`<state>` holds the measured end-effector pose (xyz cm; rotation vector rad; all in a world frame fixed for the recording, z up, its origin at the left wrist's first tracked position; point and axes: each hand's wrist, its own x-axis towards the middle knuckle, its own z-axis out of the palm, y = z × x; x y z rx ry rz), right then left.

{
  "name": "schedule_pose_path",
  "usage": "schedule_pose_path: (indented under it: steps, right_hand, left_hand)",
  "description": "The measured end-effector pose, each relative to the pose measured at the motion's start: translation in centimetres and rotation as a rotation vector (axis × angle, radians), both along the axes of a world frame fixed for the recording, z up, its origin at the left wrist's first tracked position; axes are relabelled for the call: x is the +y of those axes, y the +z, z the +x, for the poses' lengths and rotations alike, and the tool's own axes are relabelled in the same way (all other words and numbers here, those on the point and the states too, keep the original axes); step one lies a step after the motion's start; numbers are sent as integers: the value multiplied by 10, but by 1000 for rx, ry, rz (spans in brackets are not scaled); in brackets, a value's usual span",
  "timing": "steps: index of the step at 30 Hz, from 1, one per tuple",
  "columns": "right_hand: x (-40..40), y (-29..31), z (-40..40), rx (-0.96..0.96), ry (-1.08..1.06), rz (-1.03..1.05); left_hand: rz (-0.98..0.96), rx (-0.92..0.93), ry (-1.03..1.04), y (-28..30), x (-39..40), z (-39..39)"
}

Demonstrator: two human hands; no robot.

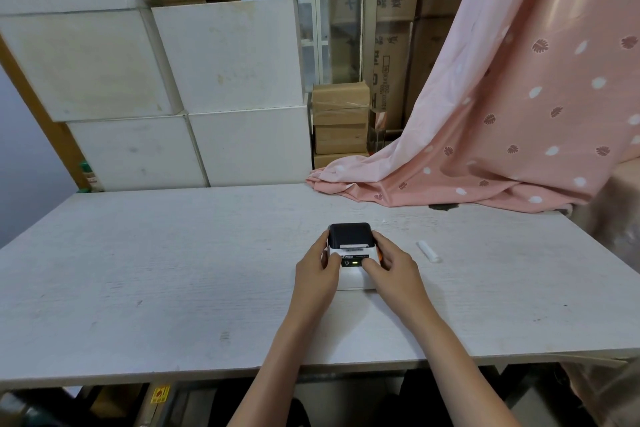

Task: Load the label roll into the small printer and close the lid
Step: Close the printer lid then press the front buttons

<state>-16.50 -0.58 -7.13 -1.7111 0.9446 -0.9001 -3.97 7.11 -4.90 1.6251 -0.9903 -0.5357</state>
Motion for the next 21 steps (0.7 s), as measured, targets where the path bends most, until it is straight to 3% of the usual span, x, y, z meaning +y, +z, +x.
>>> schedule_pose_path:
  steps: [21]
  right_hand:
    - [1, 2, 1, -17, 2, 13]
  left_hand:
    - [-6, 25, -2, -2, -1, 1]
